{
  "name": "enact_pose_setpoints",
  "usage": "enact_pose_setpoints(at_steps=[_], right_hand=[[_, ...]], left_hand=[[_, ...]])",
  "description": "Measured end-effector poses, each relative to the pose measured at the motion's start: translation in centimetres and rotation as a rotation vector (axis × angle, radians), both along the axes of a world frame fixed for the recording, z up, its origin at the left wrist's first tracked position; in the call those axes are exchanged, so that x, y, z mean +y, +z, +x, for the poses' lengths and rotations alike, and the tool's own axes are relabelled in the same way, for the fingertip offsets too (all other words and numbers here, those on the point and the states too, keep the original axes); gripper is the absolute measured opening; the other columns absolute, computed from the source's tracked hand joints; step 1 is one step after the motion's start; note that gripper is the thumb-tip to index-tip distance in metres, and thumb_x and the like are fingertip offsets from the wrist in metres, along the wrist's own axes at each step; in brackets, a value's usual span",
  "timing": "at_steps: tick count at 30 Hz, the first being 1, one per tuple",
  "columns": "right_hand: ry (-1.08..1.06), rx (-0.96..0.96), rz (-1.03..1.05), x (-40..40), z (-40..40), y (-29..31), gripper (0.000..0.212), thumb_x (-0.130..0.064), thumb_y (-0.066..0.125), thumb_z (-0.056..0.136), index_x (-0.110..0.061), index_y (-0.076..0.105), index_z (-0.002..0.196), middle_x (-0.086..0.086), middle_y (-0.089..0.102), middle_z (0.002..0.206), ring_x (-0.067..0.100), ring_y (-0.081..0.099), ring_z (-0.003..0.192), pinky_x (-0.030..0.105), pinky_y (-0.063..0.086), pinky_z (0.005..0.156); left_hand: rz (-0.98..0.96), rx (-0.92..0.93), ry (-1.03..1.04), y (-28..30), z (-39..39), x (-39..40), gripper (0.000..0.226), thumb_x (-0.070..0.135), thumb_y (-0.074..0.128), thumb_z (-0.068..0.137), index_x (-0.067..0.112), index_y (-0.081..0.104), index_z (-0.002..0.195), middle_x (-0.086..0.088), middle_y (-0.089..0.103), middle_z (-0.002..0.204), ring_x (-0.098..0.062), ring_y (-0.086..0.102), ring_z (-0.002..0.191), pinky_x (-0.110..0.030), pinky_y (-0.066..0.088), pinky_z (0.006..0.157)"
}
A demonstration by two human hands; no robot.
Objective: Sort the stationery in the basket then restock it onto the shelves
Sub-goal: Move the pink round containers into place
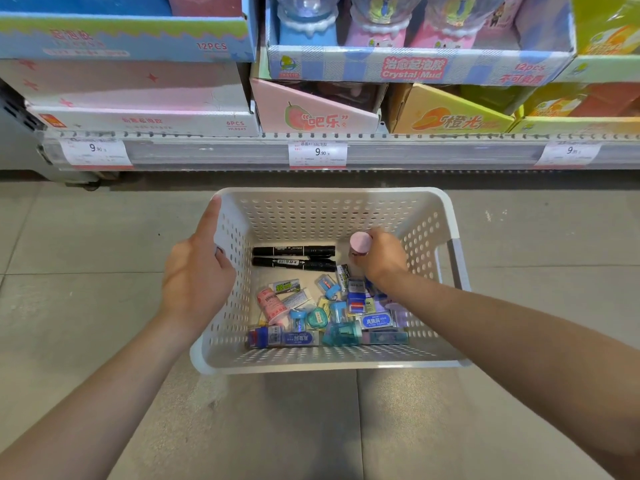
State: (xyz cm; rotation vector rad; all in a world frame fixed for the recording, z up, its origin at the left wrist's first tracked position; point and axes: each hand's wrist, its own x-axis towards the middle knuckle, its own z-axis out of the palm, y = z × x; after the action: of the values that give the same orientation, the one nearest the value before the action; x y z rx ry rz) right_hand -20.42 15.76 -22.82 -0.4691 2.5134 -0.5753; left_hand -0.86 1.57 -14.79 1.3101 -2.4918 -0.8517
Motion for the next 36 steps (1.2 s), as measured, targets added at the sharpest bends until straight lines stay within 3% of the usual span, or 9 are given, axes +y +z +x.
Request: enact_pose_setpoints(at_steps=[7,13,20,23,25,27,30,33,36], right_hand=[[-0.134,-0.103,-0.119,-0.6,1.0,-1.4,0.039,-0.014,0.072,0.08,-0.011,0.06,0.117,0.009,0.066,0.111,0.027,0.06,0.104,0.031,0.049,0.081],[-0.129,-0.189,-0.155,-0.4,1.3,-1.0,0.053,-0.013,0.073,0.08,-0.007,0.049,0.127,0.009,0.061,0.12,0.025,0.057,0.11,0.031,0.048,0.089],[-0.255,-0.31,-0.083,-0.3,2.5,-0.7,0.052,-0.015,0.074,0.076,-0.009,0.042,0.116,0.008,0.054,0.106,0.023,0.056,0.088,0.031,0.049,0.068],[-0.337,-0.235,-0.136,-0.6,3.3,-0.1,0.031,-0.023,0.066,0.082,-0.01,0.046,0.102,0.003,0.055,0.083,0.021,0.053,0.074,0.027,0.043,0.057],[-0.164,-0.156,-0.238,-0.4,4.3,0.4,0.014,-0.021,0.059,0.084,-0.014,0.047,0.083,-0.003,0.048,0.065,0.015,0.046,0.059,0.024,0.038,0.052],[0.198,-0.098,-0.29,-0.4,5.5,1.0,0.012,-0.019,0.056,0.086,-0.012,0.053,0.076,-0.002,0.052,0.063,0.013,0.047,0.056,0.026,0.042,0.055],[0.713,0.029,-0.099,-1.4,6.0,0.2,0.025,-0.018,0.047,0.092,-0.015,0.064,0.11,0.006,0.062,0.097,0.024,0.061,0.081,0.03,0.051,0.068],[0.849,0.094,0.063,-2.6,6.0,-0.5,0.041,-0.019,0.041,0.096,-0.023,0.049,0.136,0.009,0.058,0.12,0.029,0.058,0.103,0.035,0.053,0.08],[0.872,0.141,0.127,-3.3,5.8,-1.1,0.042,-0.018,0.042,0.095,-0.023,0.047,0.137,0.008,0.056,0.125,0.029,0.053,0.111,0.035,0.047,0.087]], left_hand=[[0.004,-0.009,0.011,-0.2,0.1,-0.1,0.072,-0.003,0.042,0.09,0.028,0.021,0.152,-0.013,0.05,0.068,-0.024,0.043,0.054,-0.043,0.041,0.046],[0.008,0.007,-0.006,-0.4,0.2,-0.2,0.073,-0.003,0.042,0.09,0.029,0.02,0.152,-0.007,0.042,0.061,-0.019,0.038,0.053,-0.036,0.033,0.048],[0.037,-0.013,0.002,-0.1,0.1,-0.1,0.073,0.001,0.041,0.092,0.035,0.017,0.151,-0.013,0.056,0.082,-0.024,0.048,0.06,-0.039,0.04,0.048],[0.055,-0.03,0.015,-0.1,0.1,0.0,0.073,0.002,0.041,0.093,0.038,0.015,0.151,-0.012,0.057,0.094,-0.027,0.052,0.065,-0.041,0.043,0.051],[0.06,-0.032,0.012,-0.2,0.1,0.0,0.072,0.003,0.041,0.093,0.038,0.014,0.151,-0.01,0.056,0.098,-0.027,0.053,0.067,-0.038,0.041,0.05],[0.06,-0.031,0.013,-0.2,0.2,-0.1,0.072,0.003,0.041,0.093,0.038,0.014,0.151,-0.01,0.057,0.094,-0.025,0.051,0.063,-0.034,0.038,0.047],[0.041,-0.026,0.019,-0.2,0.1,-0.1,0.072,0.001,0.041,0.092,0.034,0.017,0.151,-0.011,0.051,0.074,-0.021,0.043,0.056,-0.033,0.034,0.047],[0.006,-0.028,0.003,-0.2,0.0,-0.1,0.072,-0.002,0.041,0.091,0.029,0.018,0.152,-0.006,0.042,0.064,-0.018,0.039,0.053,-0.032,0.032,0.046],[0.0,-0.033,0.011,-0.3,0.0,-0.2,0.072,-0.001,0.041,0.091,0.029,0.019,0.152,-0.005,0.04,0.062,-0.018,0.038,0.051,-0.028,0.029,0.044]])
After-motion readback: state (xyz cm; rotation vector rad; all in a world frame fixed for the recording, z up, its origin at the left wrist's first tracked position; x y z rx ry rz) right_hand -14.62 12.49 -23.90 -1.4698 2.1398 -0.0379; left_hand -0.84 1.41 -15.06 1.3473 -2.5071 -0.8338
